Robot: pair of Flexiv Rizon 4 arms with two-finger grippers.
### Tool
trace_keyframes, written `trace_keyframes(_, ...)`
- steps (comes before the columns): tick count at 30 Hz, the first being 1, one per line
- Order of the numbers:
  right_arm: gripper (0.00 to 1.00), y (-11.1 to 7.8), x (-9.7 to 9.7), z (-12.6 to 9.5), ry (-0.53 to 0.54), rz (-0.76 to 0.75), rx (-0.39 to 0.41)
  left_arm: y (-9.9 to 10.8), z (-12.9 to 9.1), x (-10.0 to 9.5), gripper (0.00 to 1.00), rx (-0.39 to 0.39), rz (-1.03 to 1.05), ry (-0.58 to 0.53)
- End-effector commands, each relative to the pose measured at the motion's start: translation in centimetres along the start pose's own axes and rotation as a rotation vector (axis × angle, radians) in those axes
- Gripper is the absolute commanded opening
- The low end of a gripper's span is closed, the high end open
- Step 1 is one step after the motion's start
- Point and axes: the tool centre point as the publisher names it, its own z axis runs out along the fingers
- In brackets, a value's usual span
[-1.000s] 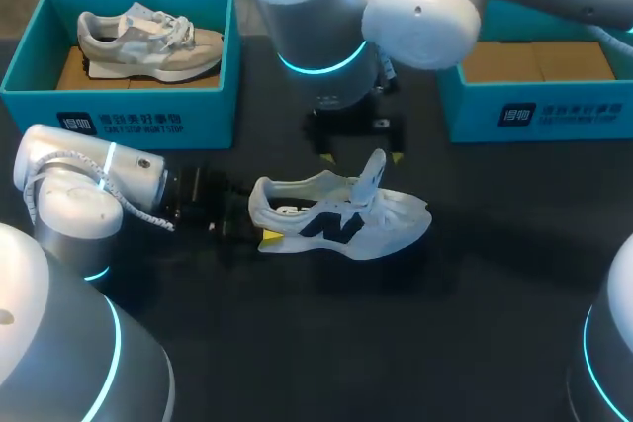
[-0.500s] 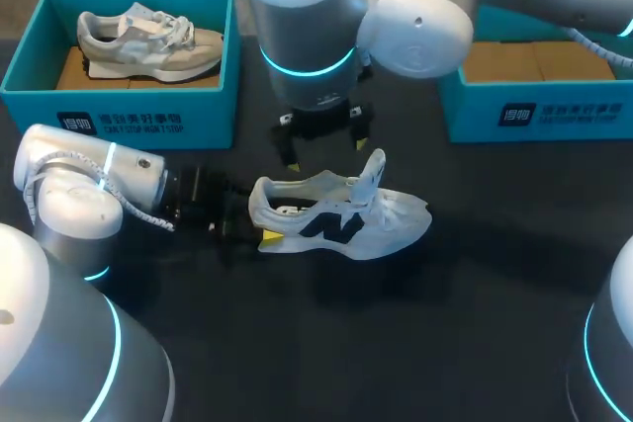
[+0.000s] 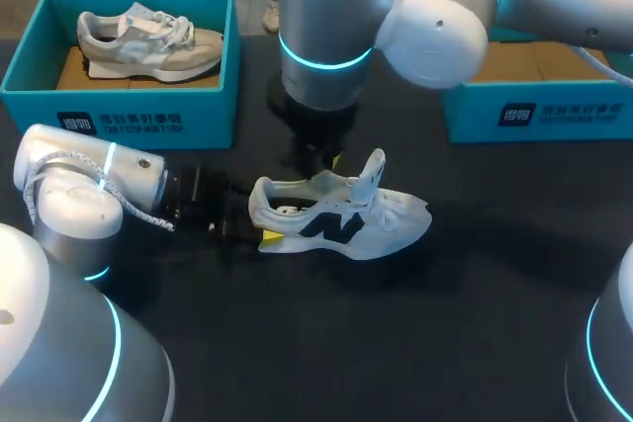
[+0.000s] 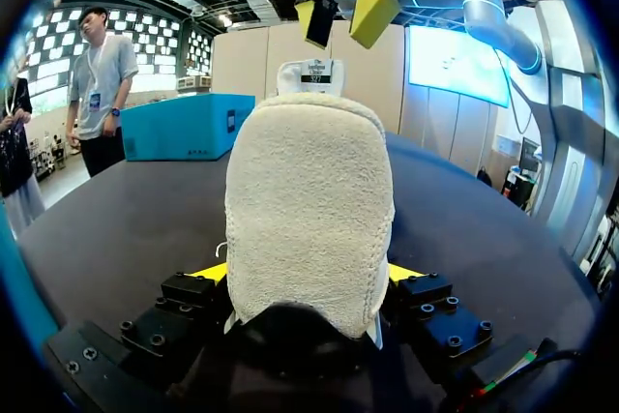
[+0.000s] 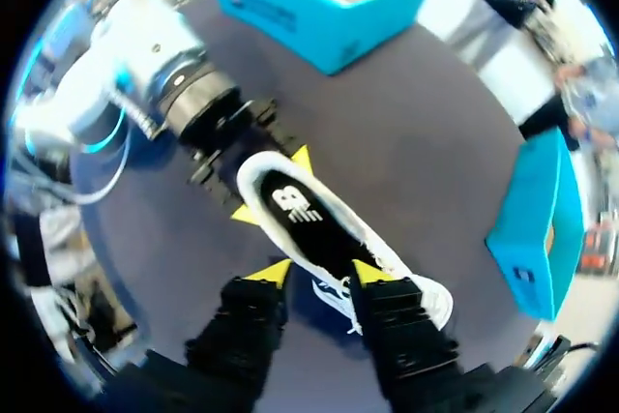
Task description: Take the shoe out of the shoebox, open the shoe tongue, remove and reinsert the insole, then place the shoe into the shoebox
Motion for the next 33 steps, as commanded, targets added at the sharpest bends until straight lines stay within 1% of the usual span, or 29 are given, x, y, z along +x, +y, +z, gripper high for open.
trace_keyframes(1,0.0,0.1,-0.6,0.1,0.132,-0.226,0.036,0.1,0.0,-0.1,0.0,-0.002,-0.001,0.001)
trace_keyframes(12,0.0,0.1,-0.6,0.1,0.132,-0.226,0.036,0.1,0.0,-0.1,0.0,-0.002,-0.001,0.001)
trace_keyframes(14,0.0,0.2,-0.7,0.1,0.081,-0.307,0.065,0.1,0.0,-0.1,0.0,-0.002,-0.001,0.001)
trace_keyframes(15,0.0,0.2,-0.8,0.1,0.057,-0.309,0.087,0.1,0.0,-0.1,0.0,-0.002,-0.001,0.001)
trace_keyframes(17,0.0,0.3,-0.7,0.5,0.011,-0.369,0.111,0.1,0.0,-0.1,0.0,-0.002,-0.001,0.001)
trace_keyframes(19,0.0,0.6,-0.4,1.3,-0.058,-0.436,0.108,0.1,0.0,-0.1,0.0,-0.002,-0.001,0.001)
trace_keyframes(21,0.0,0.7,-0.2,1.9,-0.09,-0.474,0.099,0.1,0.0,-0.1,0.0,-0.002,-0.001,0.001)
trace_keyframes(23,0.0,1.0,0.0,2.6,-0.099,-0.504,0.063,0.1,0.0,-0.1,0.0,-0.002,-0.001,0.001)
trace_keyframes(24,0.0,1.1,0.1,2.9,-0.107,-0.506,0.066,0.1,0.0,-0.1,0.0,-0.002,-0.001,0.001)
trace_keyframes(33,0.0,1.1,0.1,2.9,-0.107,-0.506,0.066,0.1,0.0,-0.1,0.0,-0.002,-0.001,0.001)
